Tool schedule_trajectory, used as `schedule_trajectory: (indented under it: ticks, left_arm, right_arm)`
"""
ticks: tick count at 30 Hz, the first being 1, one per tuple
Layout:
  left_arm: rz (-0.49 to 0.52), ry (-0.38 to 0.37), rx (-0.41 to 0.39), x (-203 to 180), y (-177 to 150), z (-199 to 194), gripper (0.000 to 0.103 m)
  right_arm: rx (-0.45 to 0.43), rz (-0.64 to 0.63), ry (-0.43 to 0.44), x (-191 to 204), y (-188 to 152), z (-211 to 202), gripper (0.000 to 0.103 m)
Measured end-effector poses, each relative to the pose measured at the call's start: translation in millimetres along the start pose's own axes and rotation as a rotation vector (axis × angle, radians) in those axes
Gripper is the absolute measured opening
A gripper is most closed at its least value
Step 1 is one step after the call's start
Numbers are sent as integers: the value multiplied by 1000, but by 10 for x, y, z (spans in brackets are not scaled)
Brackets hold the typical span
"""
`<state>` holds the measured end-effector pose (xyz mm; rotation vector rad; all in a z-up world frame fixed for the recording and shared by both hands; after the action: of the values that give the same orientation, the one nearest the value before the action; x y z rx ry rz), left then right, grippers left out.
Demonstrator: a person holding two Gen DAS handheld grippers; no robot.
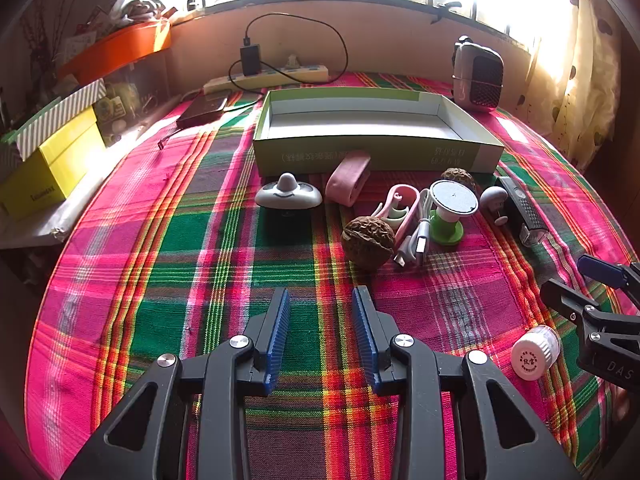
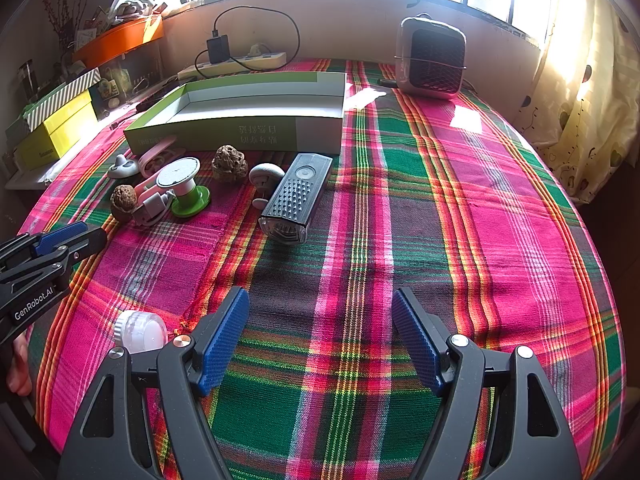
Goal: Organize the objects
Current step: 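Move the right gripper toward the black remote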
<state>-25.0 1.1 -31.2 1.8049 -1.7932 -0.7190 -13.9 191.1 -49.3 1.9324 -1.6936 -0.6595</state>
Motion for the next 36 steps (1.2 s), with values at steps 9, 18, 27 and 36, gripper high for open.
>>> schedule_trajectory:
  ticks: [9,18,27,36]
  left_arm:
    - [1,0,0,-5,-1,1,31]
    - [6,-28,10,18,27,17,30]
    - [-13,-128,34,43,116,65,36]
    - [2,-197,52,-13,171,107,37]
  right_arm:
    - [0,0,0,9,-1,6,74]
    - [12,-8,8,59,30,38,74]
    - [45,-35,33,108,230,199,74]
    - [57,-56,54,117,375,324,74]
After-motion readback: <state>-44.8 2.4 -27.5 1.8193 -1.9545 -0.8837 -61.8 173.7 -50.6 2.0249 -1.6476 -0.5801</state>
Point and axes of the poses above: each gripper's, at about its wrist camera, not at the fingertips, and z roughly the way its jaws point, x to its left, y to its top, the point moved 4 cm from there along z, roughly the way its jaws point, and after that the axes turned 2 degrees about -y, right-handed, at the moved point
